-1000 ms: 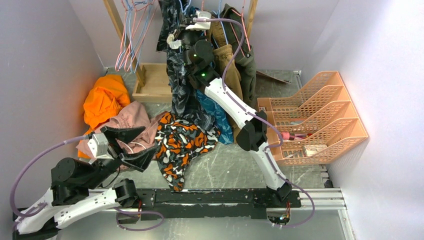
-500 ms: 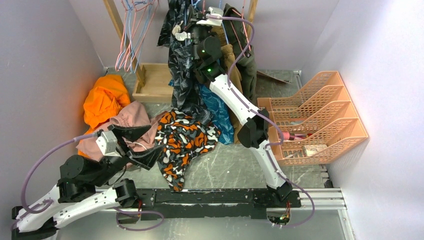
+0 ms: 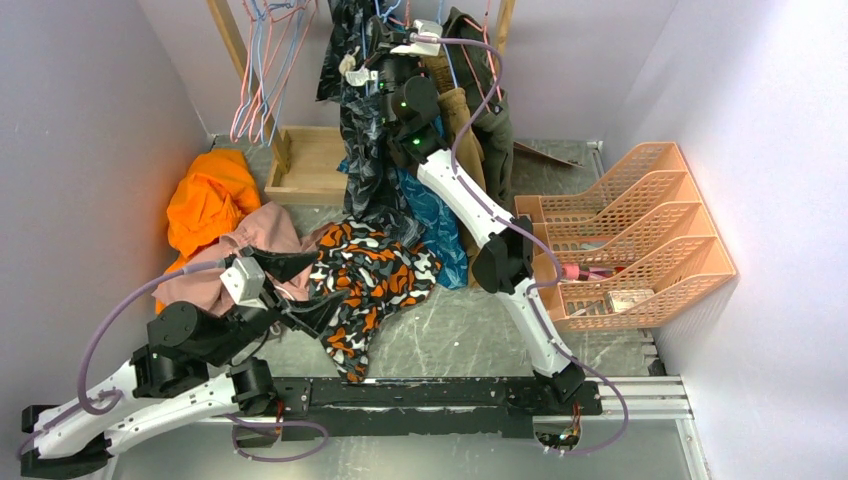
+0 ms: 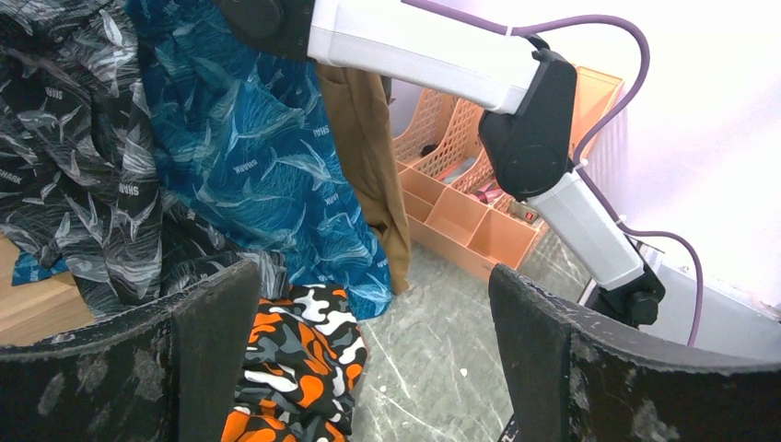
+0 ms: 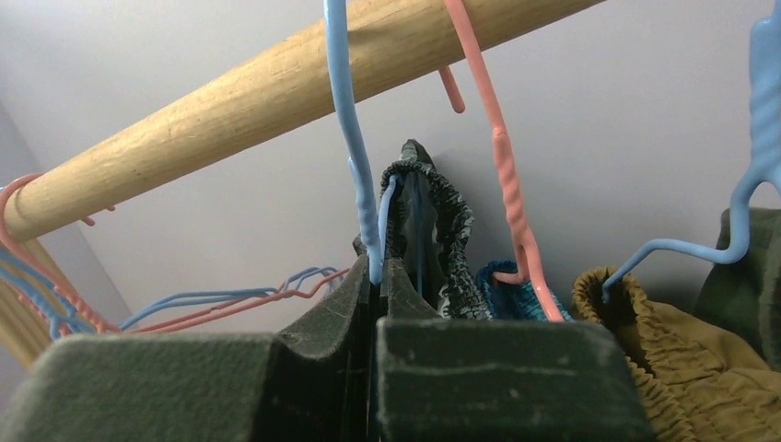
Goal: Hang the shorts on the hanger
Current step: Place the hanger at the clothesline.
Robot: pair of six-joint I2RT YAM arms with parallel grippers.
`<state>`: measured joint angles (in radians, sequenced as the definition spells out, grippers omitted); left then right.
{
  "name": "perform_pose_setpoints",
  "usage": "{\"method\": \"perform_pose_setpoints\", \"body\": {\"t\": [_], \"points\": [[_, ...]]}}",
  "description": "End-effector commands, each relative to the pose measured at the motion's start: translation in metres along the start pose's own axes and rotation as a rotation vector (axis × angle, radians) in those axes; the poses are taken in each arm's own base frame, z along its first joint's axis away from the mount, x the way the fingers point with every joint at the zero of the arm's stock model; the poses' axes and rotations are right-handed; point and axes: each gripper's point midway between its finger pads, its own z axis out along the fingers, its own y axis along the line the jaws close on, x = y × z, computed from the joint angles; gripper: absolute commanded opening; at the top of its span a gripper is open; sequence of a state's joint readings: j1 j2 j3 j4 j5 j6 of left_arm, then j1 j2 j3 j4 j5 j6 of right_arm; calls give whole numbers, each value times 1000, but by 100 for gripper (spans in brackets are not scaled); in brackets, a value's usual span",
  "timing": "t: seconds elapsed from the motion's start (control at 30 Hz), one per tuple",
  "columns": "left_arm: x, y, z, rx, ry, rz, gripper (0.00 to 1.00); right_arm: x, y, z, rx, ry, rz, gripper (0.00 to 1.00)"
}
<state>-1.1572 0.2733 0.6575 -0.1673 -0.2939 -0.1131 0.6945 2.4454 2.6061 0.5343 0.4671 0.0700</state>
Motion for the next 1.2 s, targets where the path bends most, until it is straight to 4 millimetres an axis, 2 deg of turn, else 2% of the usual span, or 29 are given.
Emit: {"method": "perform_pose_setpoints", "body": {"t": [0.0,0.17,0.27,0.43,0.5,0.7,0.8,0.83,0.93,1.1,1.17], "points": [[-8,-7,4,28,-37,-19,98,-28,-5,10,1,-92,93,0],[-11,1,7,-14,-54,-7,98,-31,13,4,-47,-62,134,0],[-24,16,9,-101,-95,28,100,-39,31,-2,-76,-42,128,0],[-53,53,15,-345,-147,98,98,-51,49,-16,-98,20,134,0],[-63,62,20,-412,-143,144,98,-58,57,-23,-112,48,131,0],[-88,60,38,-434,-139,281,98,-81,75,-48,-154,127,139,0],[-95,57,47,-429,-144,340,98,-91,82,-58,-165,156,143,0],[-99,57,49,-432,-148,362,98,-100,85,-62,-167,155,147,0],[-104,53,59,-425,-166,409,99,-107,90,-73,-170,179,165,0],[-112,58,94,-400,-115,340,98,-113,91,-86,-154,214,163,0],[-114,69,107,-379,-90,263,96,-114,86,-91,-144,226,146,0]]}}
